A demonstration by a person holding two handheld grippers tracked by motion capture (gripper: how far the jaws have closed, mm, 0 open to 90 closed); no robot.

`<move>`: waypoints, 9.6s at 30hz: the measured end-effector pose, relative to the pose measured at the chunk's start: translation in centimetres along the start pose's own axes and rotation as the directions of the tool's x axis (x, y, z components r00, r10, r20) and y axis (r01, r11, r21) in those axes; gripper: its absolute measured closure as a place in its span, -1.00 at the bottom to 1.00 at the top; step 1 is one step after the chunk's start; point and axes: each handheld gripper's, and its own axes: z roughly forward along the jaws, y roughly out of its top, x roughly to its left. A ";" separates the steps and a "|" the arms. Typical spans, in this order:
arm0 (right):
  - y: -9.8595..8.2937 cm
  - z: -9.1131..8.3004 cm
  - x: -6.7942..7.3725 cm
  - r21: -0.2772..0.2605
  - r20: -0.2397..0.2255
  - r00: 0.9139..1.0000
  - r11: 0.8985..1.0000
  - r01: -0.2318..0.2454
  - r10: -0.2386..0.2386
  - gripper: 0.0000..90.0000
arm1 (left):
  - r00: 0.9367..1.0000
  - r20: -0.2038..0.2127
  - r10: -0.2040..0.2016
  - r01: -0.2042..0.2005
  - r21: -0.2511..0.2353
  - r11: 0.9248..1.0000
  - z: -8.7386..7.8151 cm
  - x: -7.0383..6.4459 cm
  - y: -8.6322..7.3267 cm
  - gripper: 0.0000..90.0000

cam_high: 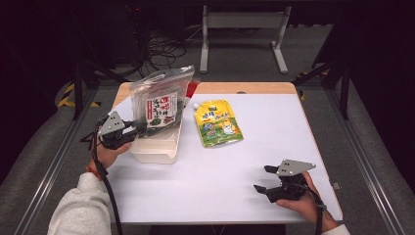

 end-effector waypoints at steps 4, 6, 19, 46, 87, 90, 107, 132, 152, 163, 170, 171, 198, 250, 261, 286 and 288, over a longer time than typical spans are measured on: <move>0.0 0.0 0.0 0.003 0.004 1.000 1.000 0.003 -0.003 -0.50 | 1.000 0.006 -0.004 0.004 -0.002 1.000 -0.1 -0.1 -0.1 0.67; 0.0 0.0 0.0 0.006 0.014 1.000 1.000 0.003 -0.003 -0.50 | 1.000 0.009 -0.019 0.019 -0.005 1.000 -0.1 0.0 -0.3 0.67; 0.1 -0.1 -0.1 -0.001 0.026 1.000 1.000 -0.005 0.005 -0.50 | 0.998 0.004 -0.060 0.060 -0.001 0.998 0.0 -0.1 -0.5 0.64; 3.8 2.8 -5.0 -0.099 0.079 0.985 0.984 -0.145 0.153 -0.04 | 0.986 -0.111 -0.125 0.123 -0.026 0.992 -5.9 -4.8 -1.0 -0.29; 9.6 14.3 -8.8 0.150 0.158 0.978 0.975 -0.161 0.138 -0.39 | 0.975 0.221 -0.032 -0.026 0.254 0.967 -0.8 -14.4 -3.6 -0.60; 9.2 13.7 -9.0 0.092 0.116 0.972 0.972 -0.216 0.205 -0.43 | 0.970 0.241 -0.039 -0.025 0.258 0.966 -0.6 -14.4 -3.8 -0.60; 9.6 15.5 -12.4 -0.074 0.134 0.900 0.910 -0.409 0.415 -0.51 | 0.960 0.277 -0.052 -0.023 0.263 0.965 -0.3 -14.7 -3.8 -0.60; 9.1 13.9 -11.5 -0.039 -0.075 0.914 0.914 -0.403 0.400 0.68 | 0.943 0.327 -0.068 -0.013 0.241 0.970 0.4 -15.2 -3.0 -0.59; 5.7 7.3 -6.6 -0.065 -0.168 0.961 0.971 -0.231 0.218 0.83 | 0.905 0.381 -0.188 0.096 0.249 0.964 4.5 -17.1 -0.4 -0.68; 4.2 4.7 -3.2 -0.097 -0.247 0.964 0.988 -0.122 0.095 0.84 | 0.872 0.398 -0.286 0.155 0.331 0.931 8.5 -18.4 0.7 -0.74; 3.0 3.9 -2.5 -0.120 -0.296 0.952 0.986 -0.114 0.074 0.84 | 0.817 0.387 -0.427 0.302 0.343 0.889 9.9 -17.9 1.0 -0.79; 3.0 3.9 -2.5 -0.120 -0.296 0.952 0.986 -0.114 0.074 0.84 | 0.817 0.387 -0.427 0.302 0.343 0.889 9.9 -17.9 1.0 -0.81; 3.8 2.2 0.3 -0.253 -0.265 0.960 0.967 0.018 -0.087 0.82 | 0.875 0.441 -0.199 0.238 -0.033 0.971 4.8 -17.0 4.7 0.91; 0.9 0.2 2.0 -0.069 0.008 0.998 0.996 0.057 -0.056 -0.49 | 0.924 0.378 0.050 0.011 -0.158 0.987 -0.7 -14.9 8.5 0.90; 0.7 0.5 2.1 -0.061 -0.004 0.999 0.997 0.040 -0.040 -0.50 | 0.947 0.314 0.058 0.001 -0.185 0.983 -3.1 -11.6 9.0 0.90; 0.5 1.1 2.0 -0.047 -0.022 1.000 0.999 0.018 -0.019 -0.50 | 0.963 0.247 0.112 -0.093 -0.088 0.992 -5.7 -3.5 8.5 0.91; 0.4 1.3 2.0 -0.041 -0.025 1.000 0.999 0.015 -0.016 -0.50 | 0.964 0.246 0.105 -0.088 -0.080 0.993 -5.7 -3.0 8.0 0.91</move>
